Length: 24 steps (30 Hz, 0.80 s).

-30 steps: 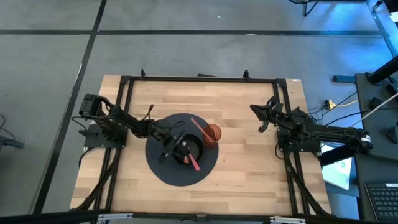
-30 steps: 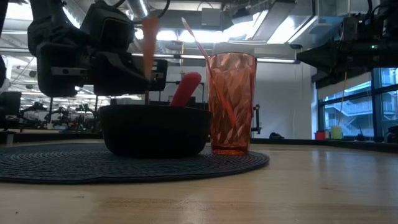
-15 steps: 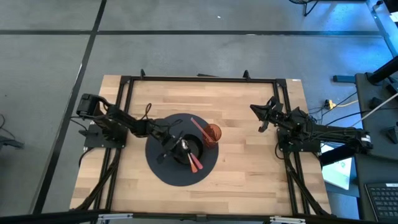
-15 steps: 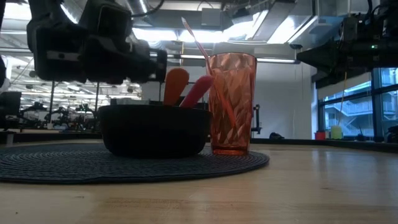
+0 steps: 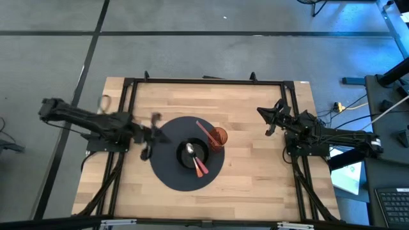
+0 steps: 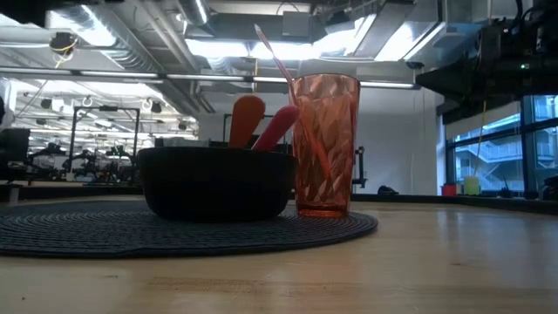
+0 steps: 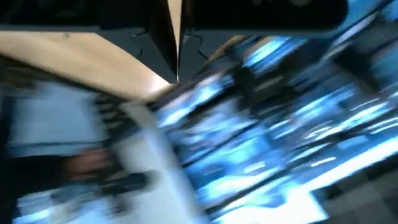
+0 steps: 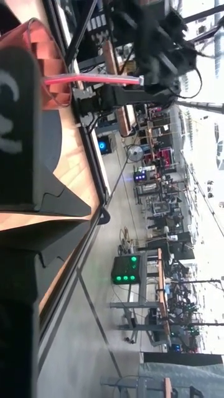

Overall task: Pick & Place Utensil
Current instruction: Return to Home Position

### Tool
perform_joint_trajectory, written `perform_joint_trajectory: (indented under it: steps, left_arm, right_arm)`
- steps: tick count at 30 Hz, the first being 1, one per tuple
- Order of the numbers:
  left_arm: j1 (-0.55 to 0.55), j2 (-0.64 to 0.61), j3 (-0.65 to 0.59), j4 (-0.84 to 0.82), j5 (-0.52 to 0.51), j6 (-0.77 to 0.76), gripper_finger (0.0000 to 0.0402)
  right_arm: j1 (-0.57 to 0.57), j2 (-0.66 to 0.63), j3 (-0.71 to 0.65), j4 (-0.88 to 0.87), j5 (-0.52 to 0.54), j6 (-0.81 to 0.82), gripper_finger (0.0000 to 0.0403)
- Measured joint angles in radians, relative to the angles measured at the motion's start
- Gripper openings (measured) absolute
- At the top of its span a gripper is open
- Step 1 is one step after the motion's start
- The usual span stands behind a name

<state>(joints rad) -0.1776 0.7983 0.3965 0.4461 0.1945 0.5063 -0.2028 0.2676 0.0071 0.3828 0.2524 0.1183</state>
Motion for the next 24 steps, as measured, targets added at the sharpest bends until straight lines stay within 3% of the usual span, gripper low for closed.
perform_joint_trajectory:
  steps: [4,7,10,14,21,24]
  left_arm:
    - [-0.001,-0.244,0.0,-0.211,-0.423,-0.134,0.0004]
    - [-0.001,-0.358,-0.001,-0.371,-0.606,-0.258,0.0002]
    - [-0.001,-0.426,-0.004,-0.477,-0.697,-0.336,0.0001]
    - [-0.011,-0.528,-0.057,-0.461,-0.781,-0.344,0.0002]
    - [-0.013,-0.754,-0.231,-0.397,-0.818,-0.312,0.0002]
    - [-0.013,-0.798,-0.287,-0.378,-0.87,-0.309,0.0002]
  right_arm:
    - [0.0,0.0,0.0,-0.009,0.006,-0.021,0.0021]
    - [0.0,0.0,0.0,-0.015,0.017,-0.014,0.0021]
    - [0.0,0.0,0.0,-0.014,0.016,-0.02,0.0021]
    - [0.0,-0.003,0.02,-0.009,-0.061,-0.076,0.001]
    - [0.0,-0.048,0.162,-0.203,-0.261,-0.173,0.0003]
    - [0.0,-0.11,0.199,-0.309,-0.272,-0.154,0.0003]
